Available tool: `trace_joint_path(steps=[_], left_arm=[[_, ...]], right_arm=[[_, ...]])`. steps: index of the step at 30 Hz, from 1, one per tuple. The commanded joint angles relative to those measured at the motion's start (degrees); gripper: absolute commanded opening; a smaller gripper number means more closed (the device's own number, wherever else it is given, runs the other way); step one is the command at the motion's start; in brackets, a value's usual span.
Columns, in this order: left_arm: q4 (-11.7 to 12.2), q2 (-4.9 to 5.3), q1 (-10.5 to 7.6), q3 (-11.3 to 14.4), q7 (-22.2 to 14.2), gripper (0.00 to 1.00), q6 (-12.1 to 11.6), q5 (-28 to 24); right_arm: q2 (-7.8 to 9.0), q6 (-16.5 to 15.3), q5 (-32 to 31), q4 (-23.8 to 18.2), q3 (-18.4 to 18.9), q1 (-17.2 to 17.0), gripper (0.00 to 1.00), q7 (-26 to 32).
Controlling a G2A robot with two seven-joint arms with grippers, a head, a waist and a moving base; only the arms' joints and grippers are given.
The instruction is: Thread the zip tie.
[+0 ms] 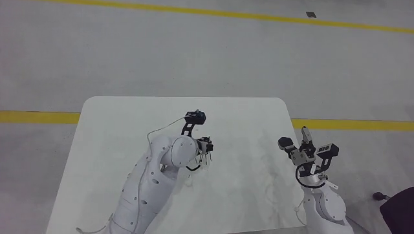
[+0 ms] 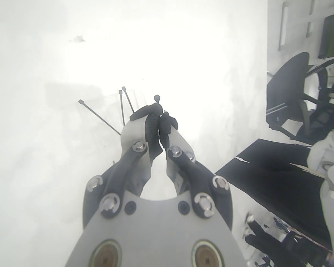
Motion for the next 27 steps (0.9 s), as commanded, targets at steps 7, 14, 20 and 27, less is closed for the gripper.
trace_joint_path(steps=[7,14,20,27], left_arm=[[-1.8,1.84,-0.53,-4.6,-7.3,0.00,-12.3,-14.9],[-1.6,2.26,-1.20,-5.3,-8.2,0.00,-13.9,-19.3],[-0.5,2.64,-1.21,-4.7,-8.7,0.00,-14.4,-22.8],[2.9,4.00,-3.69,-4.3,-16.5,0.00,-14.8,-34.5]], right_arm=[[0.20,0.0,0.2,-1.0,-0.6,0.8,1.00,10.8],[0.50,0.0,1.2,-1.5,-0.7,1.0,1.00,27.1],[0.52,0.0,0.4,-2.3,-0.9,1.4,1.00,27.3],[0.44,0.0,-4.3,0.5,-2.8,5.8,1.00,34.9]])
